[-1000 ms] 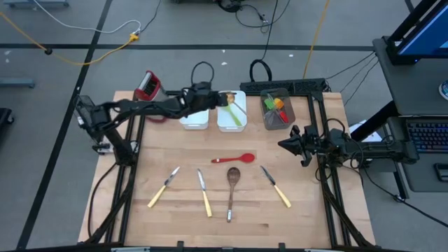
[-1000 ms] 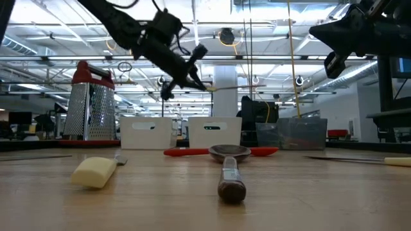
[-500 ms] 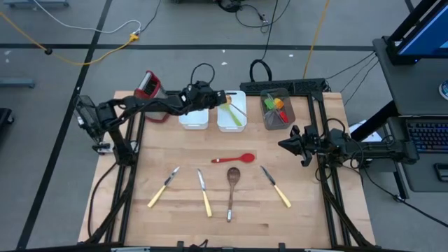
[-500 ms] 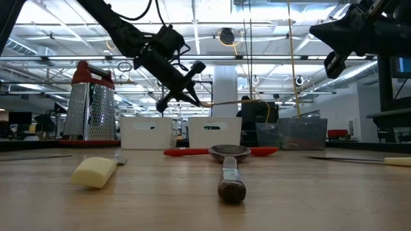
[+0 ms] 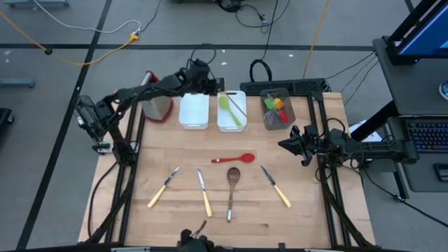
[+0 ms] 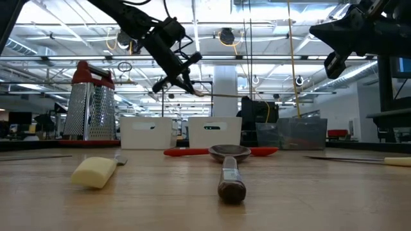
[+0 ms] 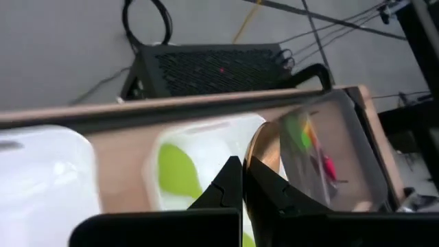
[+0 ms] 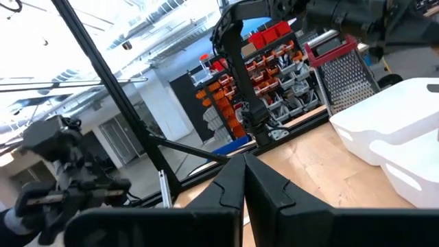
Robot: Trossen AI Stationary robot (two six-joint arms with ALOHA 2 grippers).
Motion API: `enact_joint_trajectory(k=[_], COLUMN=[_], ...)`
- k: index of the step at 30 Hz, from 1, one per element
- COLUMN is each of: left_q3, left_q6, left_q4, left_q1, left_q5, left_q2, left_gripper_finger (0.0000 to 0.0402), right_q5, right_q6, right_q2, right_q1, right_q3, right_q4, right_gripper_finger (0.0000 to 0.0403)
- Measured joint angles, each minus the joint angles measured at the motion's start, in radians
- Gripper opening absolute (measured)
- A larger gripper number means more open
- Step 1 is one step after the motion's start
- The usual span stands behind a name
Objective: Pick & Place Kitchen Items
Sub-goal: Put the gold serving spoon into the right white bin
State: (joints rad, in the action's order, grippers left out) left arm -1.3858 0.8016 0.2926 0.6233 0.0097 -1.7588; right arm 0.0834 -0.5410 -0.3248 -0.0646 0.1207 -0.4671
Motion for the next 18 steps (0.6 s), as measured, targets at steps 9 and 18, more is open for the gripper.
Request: enact_joint_trajectory(k=[9,18], left_q3=[-0.027,-0.027], left_q6=[-0.03,-0.049], left_q4=[0.098,0.121], left_q1=[0.102,0.091], left_q5=[0.216,0.291], left_q2=[-0.007,-0.007], left_gripper_finger=[0.0,0.0], right_q5=[0.0,0.0], right_q6=[-0.02,-0.023], right_q2=[0.0,0.0], right_q1=[0.0,0.0], right_q3=[0.0,0.0], right_q4=[0.0,0.0], right_gripper_finger=[0.0,0.0])
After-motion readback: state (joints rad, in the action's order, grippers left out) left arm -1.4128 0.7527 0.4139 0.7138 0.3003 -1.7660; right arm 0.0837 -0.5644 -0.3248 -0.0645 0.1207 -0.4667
